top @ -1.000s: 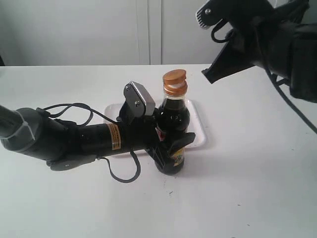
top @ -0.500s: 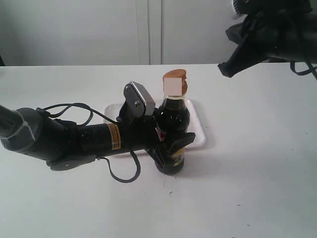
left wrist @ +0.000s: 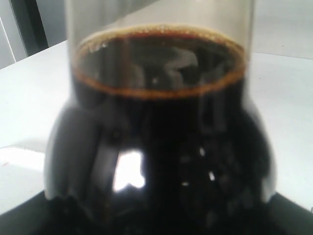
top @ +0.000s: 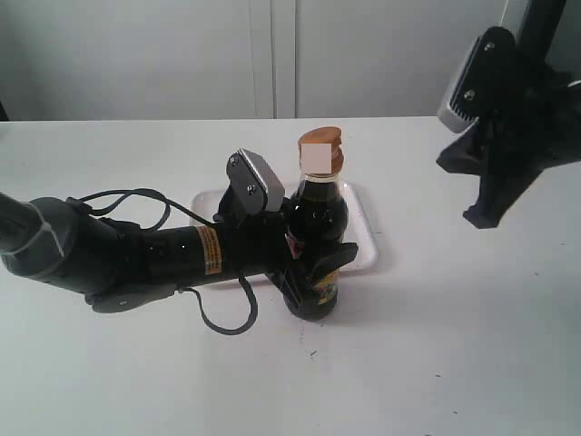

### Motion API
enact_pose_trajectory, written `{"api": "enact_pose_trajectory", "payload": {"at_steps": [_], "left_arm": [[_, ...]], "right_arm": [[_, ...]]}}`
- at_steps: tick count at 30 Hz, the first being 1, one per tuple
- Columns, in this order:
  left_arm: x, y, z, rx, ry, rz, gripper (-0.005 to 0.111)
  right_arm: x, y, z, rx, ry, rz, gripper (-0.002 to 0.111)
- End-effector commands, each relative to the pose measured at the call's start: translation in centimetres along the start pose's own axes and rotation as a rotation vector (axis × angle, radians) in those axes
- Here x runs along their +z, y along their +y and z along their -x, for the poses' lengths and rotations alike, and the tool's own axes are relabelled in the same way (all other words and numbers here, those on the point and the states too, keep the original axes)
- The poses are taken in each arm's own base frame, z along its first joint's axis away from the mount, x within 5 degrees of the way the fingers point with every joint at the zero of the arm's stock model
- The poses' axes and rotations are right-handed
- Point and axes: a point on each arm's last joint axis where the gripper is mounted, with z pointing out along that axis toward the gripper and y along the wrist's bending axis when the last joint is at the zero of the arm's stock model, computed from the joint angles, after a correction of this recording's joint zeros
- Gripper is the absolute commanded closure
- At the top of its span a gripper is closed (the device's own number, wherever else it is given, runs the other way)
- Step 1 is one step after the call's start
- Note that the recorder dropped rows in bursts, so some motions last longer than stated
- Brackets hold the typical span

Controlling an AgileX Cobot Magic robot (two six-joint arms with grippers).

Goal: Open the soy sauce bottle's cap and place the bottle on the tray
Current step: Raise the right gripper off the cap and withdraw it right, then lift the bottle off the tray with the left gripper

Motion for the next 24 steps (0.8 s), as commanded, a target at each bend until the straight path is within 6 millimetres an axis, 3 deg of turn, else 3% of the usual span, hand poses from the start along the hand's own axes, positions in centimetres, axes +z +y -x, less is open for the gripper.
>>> {"api": "enact_pose_trajectory", "payload": {"at_steps": [1,3,7,11,17,24], "left_arm": [[0.0,-0.1,-0.4,0.019,0.048,-0.005,0.107],[0.0,-0.1,-0.4,0.019,0.048,-0.005,0.107],[0.0,-0.1,-0.4,0.008,0.048,-0.004,0.107],[0.0,0.0,-0.4,0.004,0.045,0.0,0.107],[0.0,0.0,-0.4,-0.001,0.045,0.0,0.107],[0.0,0.0,-0.3,-0.002,0.042,0.001,0.107]], "right_arm": [[-0.6,-1.4,-2.0,0.128,0.164,0.008,0.108],[-1.1,-2.2,-2.6,0.214,0.194,-0.012,0.108],[-2.4,-4.6,-4.7,0.549,0.222,-0.131,0.108],[-2.8,-5.0,-5.6,0.755,0.226,-0.167,0.108],[-2.8,-4.5,-5.6,0.786,0.242,-0.132,0.108],[-4.7,-2.9,-5.9,0.687,0.157,-0.287,0.108]]}}
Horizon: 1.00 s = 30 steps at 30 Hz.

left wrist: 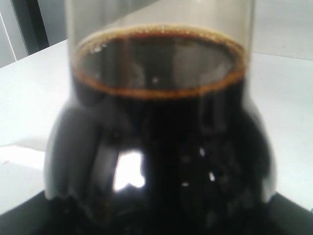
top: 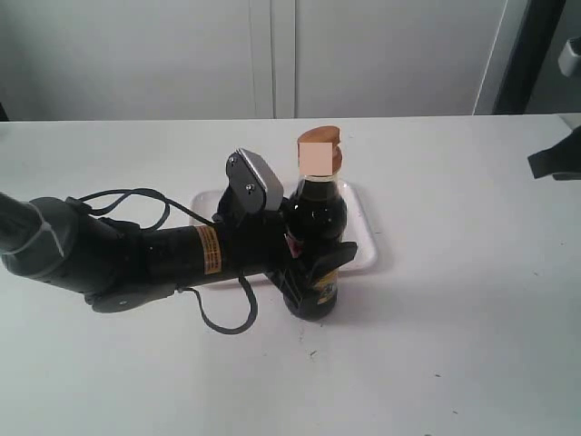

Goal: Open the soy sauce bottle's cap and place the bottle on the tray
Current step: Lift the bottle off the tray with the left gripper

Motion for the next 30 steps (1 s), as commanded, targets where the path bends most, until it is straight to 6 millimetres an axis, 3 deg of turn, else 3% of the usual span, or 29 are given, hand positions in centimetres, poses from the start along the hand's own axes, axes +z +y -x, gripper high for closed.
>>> {"api": "enact_pose_trajectory", "payload": {"at_steps": [1,13,25,30], "left_arm": [[0.0,0.0,-0.3,0.006,0.042,0.001,0.107],[-0.4,-0.1,1.7,0.03,-0.015,0.007,0.107],[-1.6,0.7,7.7,0.039,-0.208,0.096,0.107],[-1.0,2.0,8.8,0.078,-0.155,0.159,0.107]], "right_arm": [[-1.4,0.2,-0.7,-0.041,-0.088,-0.067,0.108],[-1.6,0.6,-0.6,0.03,-0.138,-0.047,0.108],[-0.7,0.4,-0.5,0.059,-0.149,-0.031,0.108],[-0.7,0.5,-0.4,0.068,-0.153,-0.029,0.108]]}}
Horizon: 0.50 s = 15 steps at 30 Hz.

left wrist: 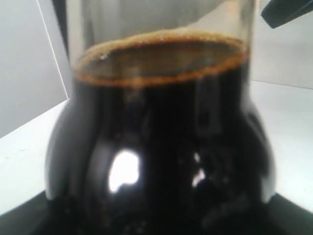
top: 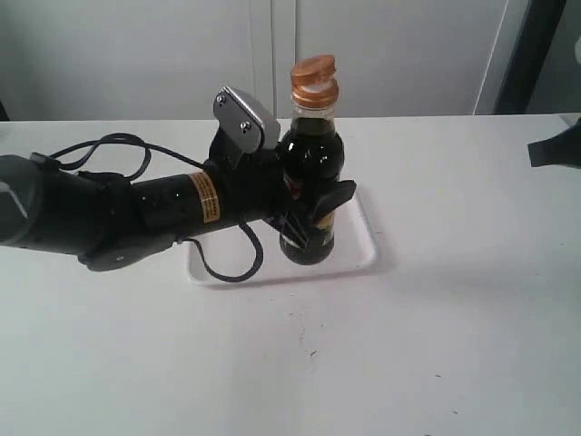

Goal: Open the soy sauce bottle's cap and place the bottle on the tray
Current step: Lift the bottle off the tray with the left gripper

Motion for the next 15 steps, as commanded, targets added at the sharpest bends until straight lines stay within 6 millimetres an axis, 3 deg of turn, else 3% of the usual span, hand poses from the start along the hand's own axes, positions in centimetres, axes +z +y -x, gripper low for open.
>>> {"api": "enact_pose_trajectory", "payload": {"at_steps": [1,15], "left_arm": [[0.1,0.9,3.1,0.027,-0.097,0.041,0.107],[-1.9,5.9,3.1,-0.029,-0.145,0.168,0.107]], "right_arm": [[0.1,0.0,0.0,0.009,-0.01,0.0,0.108],[0.1,0.1,0.3,0.0,-0.036,0.014,0.108]]}}
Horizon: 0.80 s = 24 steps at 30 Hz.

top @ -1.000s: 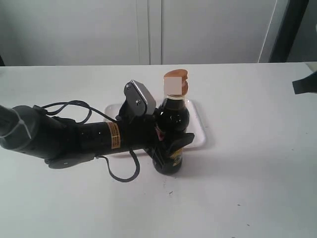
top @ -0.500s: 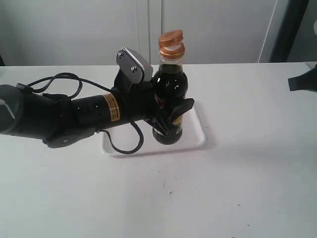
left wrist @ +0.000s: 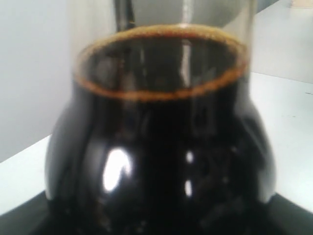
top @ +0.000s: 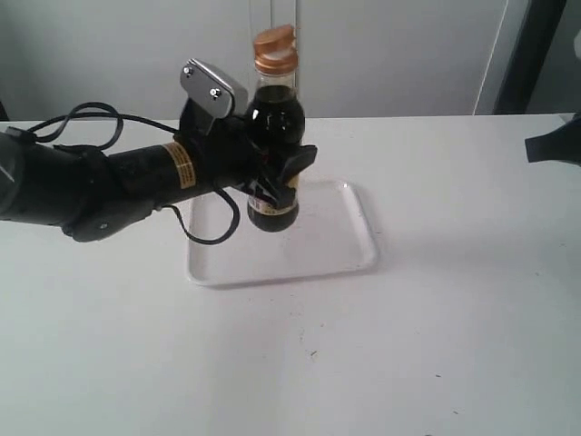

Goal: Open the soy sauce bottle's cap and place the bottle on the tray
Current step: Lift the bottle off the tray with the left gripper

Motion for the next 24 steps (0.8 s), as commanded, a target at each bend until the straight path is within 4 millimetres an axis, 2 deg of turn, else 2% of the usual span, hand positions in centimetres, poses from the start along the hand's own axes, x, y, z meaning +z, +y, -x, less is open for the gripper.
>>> {"api": "enact_pose_trajectory", "payload": {"at_steps": [1,6,16,24], "left_arm": [[-0.8,1.6,2.7,-0.028,-0.164,0.025,0.107],[-1.0,2.3,2.7,-0.028,-0.167,0.043,0.107],[-0.6,2.3,1.9,-0.043,-0.174,0.039,0.107],[0.9,2.7,0.2,-0.042,-0.186,0.024,0.107]], "right_arm": [[0.1,-0.1,0.0,0.001,-0.01,-0.007,0.108],[0.1,-0.1,0.0,0.001,-0.014,-0.012,0.108],[0.1,-0.1,0.0,0.006,-0.013,-0.007,0.108],[0.1,0.0,0.0,0.016,-0.014,-0.001,0.108]]}}
